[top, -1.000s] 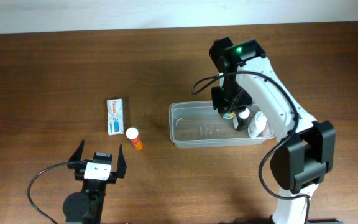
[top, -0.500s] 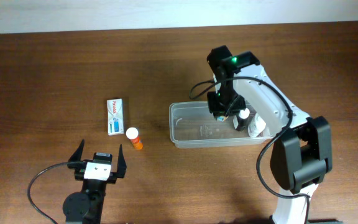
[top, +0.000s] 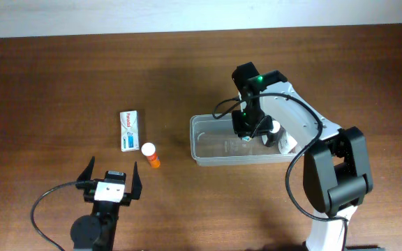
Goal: Pack container
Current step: 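Carry the jar into the container beside the bottles and release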
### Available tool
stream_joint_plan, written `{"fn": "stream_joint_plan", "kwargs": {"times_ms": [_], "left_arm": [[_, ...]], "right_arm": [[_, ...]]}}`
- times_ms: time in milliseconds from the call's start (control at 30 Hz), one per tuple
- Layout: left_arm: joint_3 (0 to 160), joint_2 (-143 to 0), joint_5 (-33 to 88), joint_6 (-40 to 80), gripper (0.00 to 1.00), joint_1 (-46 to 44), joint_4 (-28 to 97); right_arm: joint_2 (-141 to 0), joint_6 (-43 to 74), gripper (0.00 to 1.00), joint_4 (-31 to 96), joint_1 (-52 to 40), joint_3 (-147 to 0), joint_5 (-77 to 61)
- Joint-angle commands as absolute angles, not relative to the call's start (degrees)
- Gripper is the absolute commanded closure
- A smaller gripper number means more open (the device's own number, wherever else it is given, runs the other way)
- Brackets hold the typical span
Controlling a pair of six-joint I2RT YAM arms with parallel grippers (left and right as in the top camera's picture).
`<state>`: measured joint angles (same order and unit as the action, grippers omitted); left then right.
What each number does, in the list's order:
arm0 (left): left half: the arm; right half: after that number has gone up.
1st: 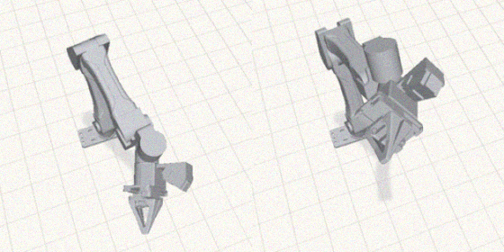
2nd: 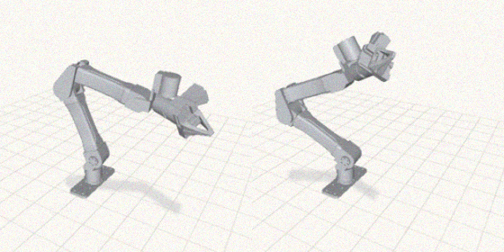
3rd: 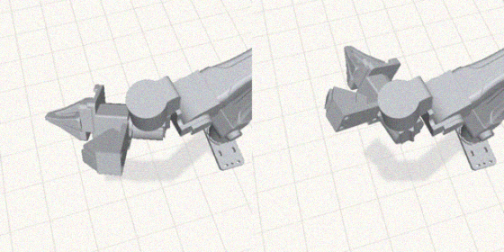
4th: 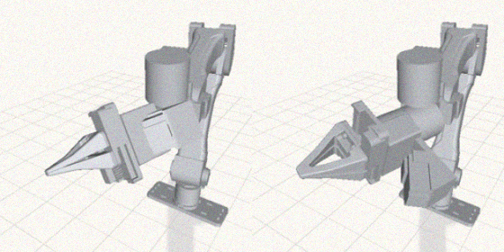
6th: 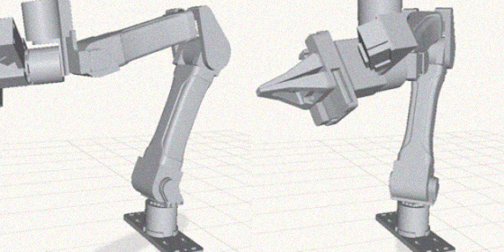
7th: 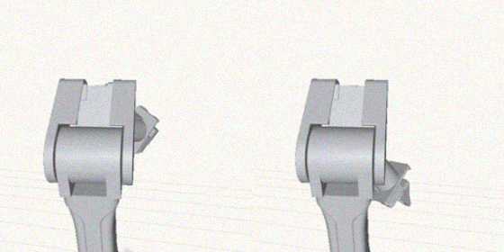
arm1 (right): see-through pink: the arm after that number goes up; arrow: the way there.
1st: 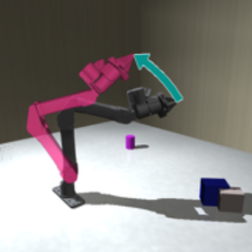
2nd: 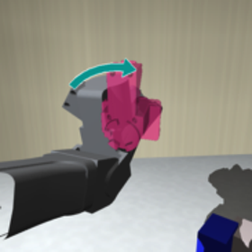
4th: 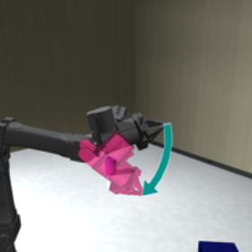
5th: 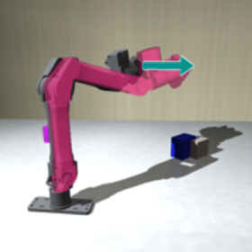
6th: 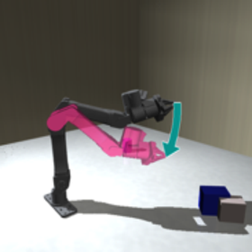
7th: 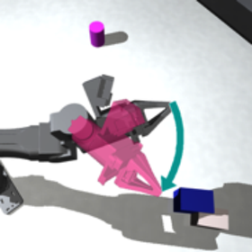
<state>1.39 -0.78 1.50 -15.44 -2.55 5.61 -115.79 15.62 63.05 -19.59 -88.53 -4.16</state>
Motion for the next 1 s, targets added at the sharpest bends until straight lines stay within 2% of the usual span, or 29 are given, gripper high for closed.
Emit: {"fn": "stream_joint_plan", "kwargs": {"times_ms": [0,367,533,967], "left_arm": [[1.13,-0.34,2.15,-15.51,0.01,-2.22,5.58],[1.13,-0.34,2.15,-15.51,0.01,-2.22,5.58],[1.13,-0.34,2.15,-15.51,0.01,-2.22,5.58],[1.13,-0.34,2.15,-15.51,0.01,-2.22,5.58]], "right_arm": [[-115.79,15.25,0.67,62.78,-19.79,-87.64,-3.4],[-115.79,15.29,0.65,63.42,-19.75,-87.64,-0.56],[-115.79,15.27,0.61,63.57,-19.75,-87.64,-0.38],[-115.77,15.42,0.61,64.14,-17.93,-88.66,0.23]]}}
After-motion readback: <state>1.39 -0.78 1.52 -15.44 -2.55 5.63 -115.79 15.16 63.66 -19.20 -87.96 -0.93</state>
